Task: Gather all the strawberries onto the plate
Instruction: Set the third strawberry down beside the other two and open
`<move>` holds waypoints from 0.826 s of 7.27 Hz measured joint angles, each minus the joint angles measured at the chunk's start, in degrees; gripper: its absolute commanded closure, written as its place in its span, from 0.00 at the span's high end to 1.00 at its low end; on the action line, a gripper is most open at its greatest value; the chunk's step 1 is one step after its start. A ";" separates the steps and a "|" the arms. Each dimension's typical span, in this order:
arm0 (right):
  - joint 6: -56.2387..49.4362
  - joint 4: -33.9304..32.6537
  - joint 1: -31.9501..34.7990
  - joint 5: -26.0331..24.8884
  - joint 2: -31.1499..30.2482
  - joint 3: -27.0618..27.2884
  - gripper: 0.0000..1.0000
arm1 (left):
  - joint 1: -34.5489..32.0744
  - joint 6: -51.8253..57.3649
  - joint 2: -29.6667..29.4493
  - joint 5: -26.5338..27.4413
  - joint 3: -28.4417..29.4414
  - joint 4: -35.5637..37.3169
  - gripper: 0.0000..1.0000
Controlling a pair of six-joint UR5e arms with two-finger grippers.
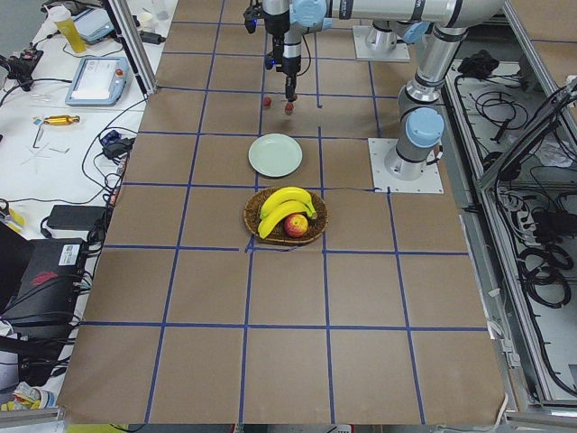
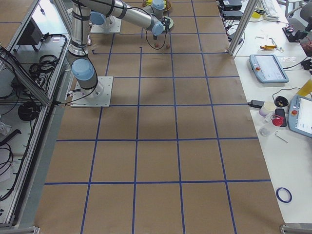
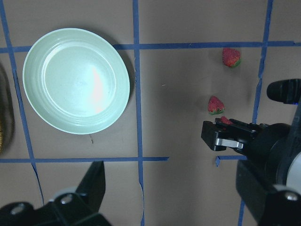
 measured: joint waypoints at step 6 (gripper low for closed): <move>3.14 -1.88 0.01 -3.14 0.95 -1.03 1.00 | -0.04 0.02 0.06 0.08 0.03 -0.22 1.00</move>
